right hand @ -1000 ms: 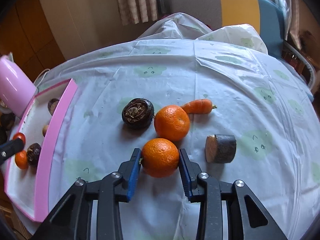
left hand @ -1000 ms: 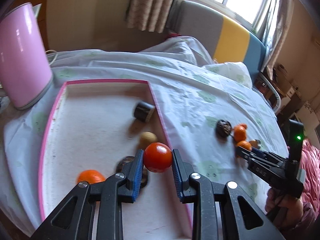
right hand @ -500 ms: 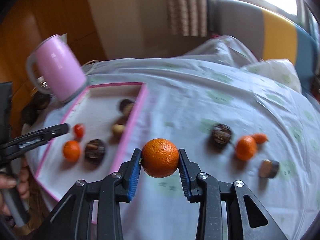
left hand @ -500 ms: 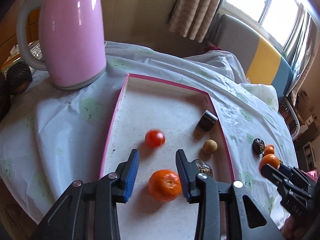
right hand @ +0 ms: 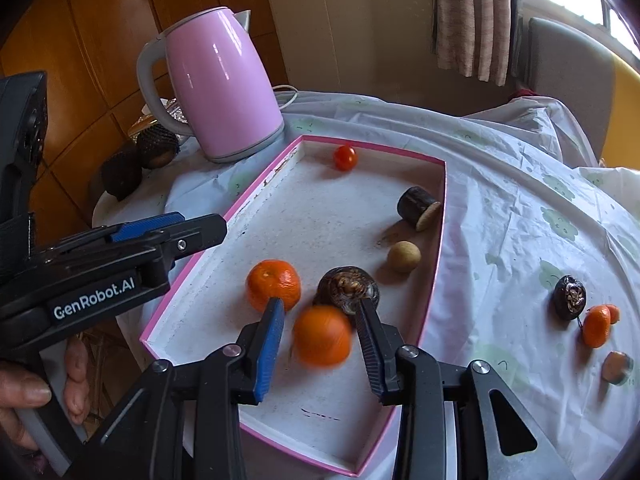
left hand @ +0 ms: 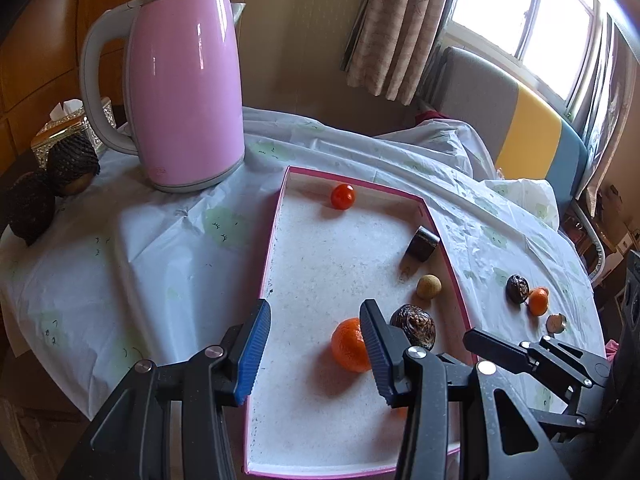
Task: Organize fruits
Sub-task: 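Carry the red tomato into the tray and open the left gripper while the right releases the mandarin there, then move both open grippers back toward the remaining produce on the cloth, then grasp the dark eggplant slice with the right gripper while the left grasps a mandarin, then carry the mandarin into the tray and open the left gripper while the right releases the eggplant slice there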
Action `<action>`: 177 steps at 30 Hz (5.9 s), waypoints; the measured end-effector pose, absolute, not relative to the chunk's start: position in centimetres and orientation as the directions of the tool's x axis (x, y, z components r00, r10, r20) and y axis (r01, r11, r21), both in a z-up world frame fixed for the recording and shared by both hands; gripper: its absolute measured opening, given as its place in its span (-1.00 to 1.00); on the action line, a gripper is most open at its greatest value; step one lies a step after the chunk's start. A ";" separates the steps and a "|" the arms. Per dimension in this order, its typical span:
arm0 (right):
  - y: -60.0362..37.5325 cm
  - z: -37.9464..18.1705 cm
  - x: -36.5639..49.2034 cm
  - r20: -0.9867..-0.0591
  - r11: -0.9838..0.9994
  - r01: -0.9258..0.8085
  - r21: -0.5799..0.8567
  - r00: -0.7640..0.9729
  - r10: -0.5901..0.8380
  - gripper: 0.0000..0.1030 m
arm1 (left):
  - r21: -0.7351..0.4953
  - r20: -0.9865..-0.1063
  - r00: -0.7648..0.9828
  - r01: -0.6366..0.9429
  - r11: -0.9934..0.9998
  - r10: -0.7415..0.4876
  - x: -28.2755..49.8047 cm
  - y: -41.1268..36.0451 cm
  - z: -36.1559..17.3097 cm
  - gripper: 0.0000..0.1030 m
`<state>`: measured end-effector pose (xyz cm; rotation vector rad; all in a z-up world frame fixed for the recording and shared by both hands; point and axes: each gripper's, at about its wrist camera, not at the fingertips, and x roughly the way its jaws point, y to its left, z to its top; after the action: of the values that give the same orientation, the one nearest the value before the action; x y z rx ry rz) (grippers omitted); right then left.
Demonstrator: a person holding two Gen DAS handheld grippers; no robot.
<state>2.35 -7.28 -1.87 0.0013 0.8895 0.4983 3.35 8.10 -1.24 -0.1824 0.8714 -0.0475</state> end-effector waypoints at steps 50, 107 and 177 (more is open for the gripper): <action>-24.8 -3.5 -0.7 -0.739 0.991 0.117 0.066 0.673 -0.031 0.23 | -0.024 -0.756 0.620 0.291 0.956 -0.208 2.0 -5.1 -0.7 -0.09; -34.8 -8.0 1.3 -0.754 0.976 0.203 0.083 0.652 -0.072 -0.55 | -0.238 -0.819 0.336 0.539 0.808 -0.465 10.1 -23.4 -5.8 -0.09; -23.4 -5.0 -0.4 -0.760 0.998 -0.034 0.046 0.648 0.057 -0.55 | -0.210 -0.744 0.556 0.333 0.919 -0.371 4.9 -7.9 -0.8 -0.32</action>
<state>-0.39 -23.45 -4.96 0.0288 0.8644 0.0515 4.89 -7.89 -0.77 -0.0465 0.8886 -0.4158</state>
